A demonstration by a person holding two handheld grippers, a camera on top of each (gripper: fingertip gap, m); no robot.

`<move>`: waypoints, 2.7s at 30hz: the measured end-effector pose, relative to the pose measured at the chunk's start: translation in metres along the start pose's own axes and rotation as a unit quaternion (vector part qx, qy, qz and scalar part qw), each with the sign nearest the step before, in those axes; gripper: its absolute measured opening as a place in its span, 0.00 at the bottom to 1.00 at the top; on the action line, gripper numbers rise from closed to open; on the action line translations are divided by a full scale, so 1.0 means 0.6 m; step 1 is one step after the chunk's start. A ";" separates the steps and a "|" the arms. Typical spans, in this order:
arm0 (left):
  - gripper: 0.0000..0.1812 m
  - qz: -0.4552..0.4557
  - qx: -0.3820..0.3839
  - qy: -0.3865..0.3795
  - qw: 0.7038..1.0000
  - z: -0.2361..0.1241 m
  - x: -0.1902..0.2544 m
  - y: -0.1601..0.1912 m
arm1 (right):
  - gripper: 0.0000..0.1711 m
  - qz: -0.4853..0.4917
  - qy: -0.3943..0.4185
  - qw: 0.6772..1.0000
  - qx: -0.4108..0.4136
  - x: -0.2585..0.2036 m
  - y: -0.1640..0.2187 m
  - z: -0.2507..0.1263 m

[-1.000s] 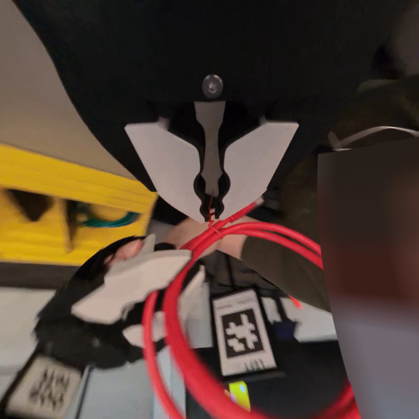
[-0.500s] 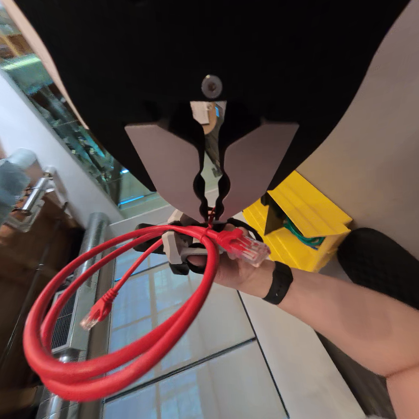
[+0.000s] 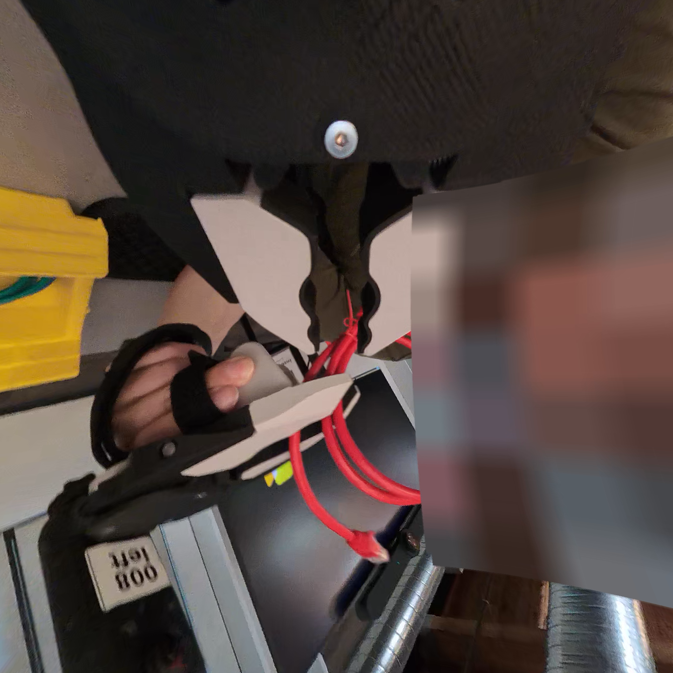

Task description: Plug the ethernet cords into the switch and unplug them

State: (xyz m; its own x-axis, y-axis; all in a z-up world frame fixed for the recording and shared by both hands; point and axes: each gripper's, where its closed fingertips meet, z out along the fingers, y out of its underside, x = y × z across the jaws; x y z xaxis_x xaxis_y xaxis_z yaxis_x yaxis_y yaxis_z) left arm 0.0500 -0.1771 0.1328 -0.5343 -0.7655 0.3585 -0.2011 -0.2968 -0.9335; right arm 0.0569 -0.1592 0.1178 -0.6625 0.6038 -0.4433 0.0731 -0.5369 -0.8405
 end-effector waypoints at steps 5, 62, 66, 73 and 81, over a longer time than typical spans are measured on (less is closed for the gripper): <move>0.03 -0.007 -0.014 -0.004 1.000 0.006 -0.008 0.009 | 0.12 0.072 -0.010 0.994 -0.079 -0.004 0.049 0.025; 0.03 -0.045 0.075 -0.002 0.996 -0.026 -0.014 -0.032 | 0.00 -0.402 0.179 0.890 -0.123 0.006 0.031 0.028; 0.03 -0.051 0.070 -0.016 0.996 -0.029 -0.019 -0.028 | 0.01 -0.568 0.274 0.751 -0.193 0.021 0.027 0.016; 0.04 -0.055 0.064 -0.015 0.996 -0.025 -0.024 -0.024 | 0.03 -0.591 0.288 0.719 -0.225 0.020 0.034 0.009; 0.04 -0.057 0.072 -0.016 0.996 -0.030 -0.024 -0.028 | 0.09 -0.521 0.280 0.789 -0.167 0.019 0.020 0.015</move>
State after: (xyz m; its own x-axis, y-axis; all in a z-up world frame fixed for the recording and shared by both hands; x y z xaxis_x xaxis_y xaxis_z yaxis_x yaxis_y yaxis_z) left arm 0.0464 -0.1510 0.1433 -0.4884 -0.7392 0.4637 -0.1370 -0.4599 -0.8774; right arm 0.0431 -0.1641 0.1053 -0.0663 0.8309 0.5525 -0.0399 0.5510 -0.8335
